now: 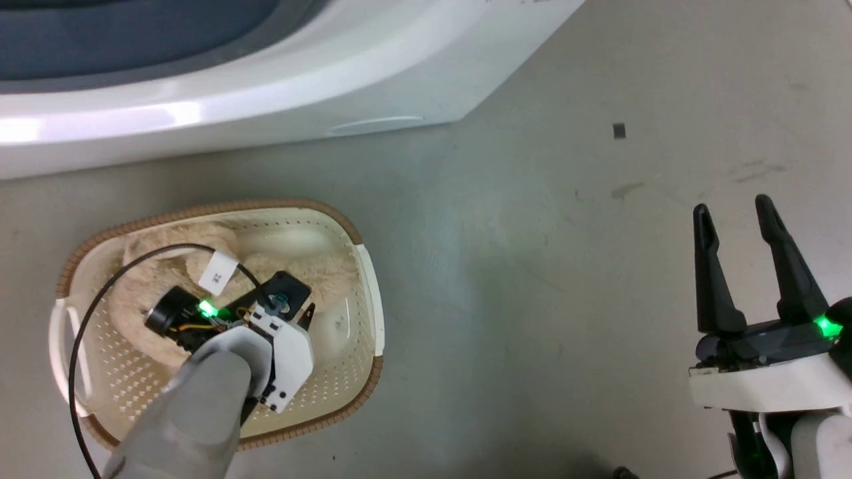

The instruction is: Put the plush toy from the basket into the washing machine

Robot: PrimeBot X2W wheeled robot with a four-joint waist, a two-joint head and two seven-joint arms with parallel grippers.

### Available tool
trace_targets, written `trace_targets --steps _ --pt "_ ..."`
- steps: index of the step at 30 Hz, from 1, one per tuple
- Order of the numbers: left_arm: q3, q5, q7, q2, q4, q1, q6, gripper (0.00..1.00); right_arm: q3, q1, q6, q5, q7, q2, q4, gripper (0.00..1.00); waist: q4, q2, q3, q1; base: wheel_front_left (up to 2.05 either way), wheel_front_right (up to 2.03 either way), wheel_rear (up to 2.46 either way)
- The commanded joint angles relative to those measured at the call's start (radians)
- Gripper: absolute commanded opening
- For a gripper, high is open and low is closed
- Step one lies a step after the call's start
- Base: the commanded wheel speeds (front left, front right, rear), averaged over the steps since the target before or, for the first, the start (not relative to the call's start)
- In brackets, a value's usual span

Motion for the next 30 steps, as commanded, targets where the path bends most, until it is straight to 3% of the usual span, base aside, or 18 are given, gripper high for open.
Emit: trace_targets --steps 1,14,27,28,29,30 --pt "-0.023 0.002 -0.002 0.013 0.029 -0.04 -0.006 1.0 -0.003 -0.02 -0.001 0.015 -0.011 0.0 -0.011 1.0 -0.011 0.0 0.032 -0.0001 0.0 0.0 0.0" --pt "-0.193 0.04 -0.03 0.062 0.17 -0.208 -0.016 1.0 -0.017 -0.056 -0.001 0.072 -0.038 0.0 -0.031 1.0 -0.041 0.0 0.171 -0.0001 0.0 0.0 0.0" --pt "-0.266 0.024 -0.008 0.077 0.276 -0.306 0.007 1.0 -0.023 -0.079 -0.001 0.094 -0.058 0.0 -0.049 1.0 -0.058 0.0 0.27 -0.0001 0.0 0.0 0.0" --pt "-0.263 0.016 0.006 0.075 0.277 -0.302 0.003 0.24 -0.023 -0.08 -0.001 0.093 -0.058 0.0 -0.048 1.0 -0.057 0.0 0.27 -0.0001 0.0 0.0 0.0" --pt "-0.263 0.016 0.006 0.075 0.277 -0.302 0.003 0.24 -0.023 -0.08 -0.001 0.093 -0.058 0.0 -0.048 1.0 -0.057 0.0 0.27 -0.0001 0.0 0.0 0.0" --pt "-0.262 0.008 0.02 0.071 0.278 -0.296 -0.004 0.0 -0.023 -0.08 -0.001 0.092 -0.058 0.0 -0.047 1.0 -0.056 0.0 0.268 -0.0001 0.0 0.0 0.0"
